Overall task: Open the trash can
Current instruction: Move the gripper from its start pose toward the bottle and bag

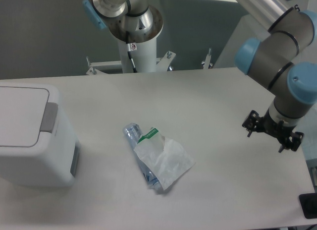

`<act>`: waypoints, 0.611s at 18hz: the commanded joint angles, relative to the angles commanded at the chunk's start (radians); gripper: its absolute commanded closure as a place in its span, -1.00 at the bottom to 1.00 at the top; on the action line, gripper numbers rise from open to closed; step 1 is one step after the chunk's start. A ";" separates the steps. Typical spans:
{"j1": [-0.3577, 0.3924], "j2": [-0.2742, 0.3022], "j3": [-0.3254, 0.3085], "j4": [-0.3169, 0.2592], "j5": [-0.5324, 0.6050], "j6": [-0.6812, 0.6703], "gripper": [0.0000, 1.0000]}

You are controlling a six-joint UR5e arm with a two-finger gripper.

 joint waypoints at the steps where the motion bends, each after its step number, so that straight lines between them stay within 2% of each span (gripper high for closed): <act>1: 0.011 0.011 -0.011 0.002 -0.008 -0.021 -1.00; 2: 0.018 0.026 -0.014 0.000 -0.009 -0.035 -1.00; 11: 0.011 0.028 -0.029 0.021 -0.061 -0.069 -1.00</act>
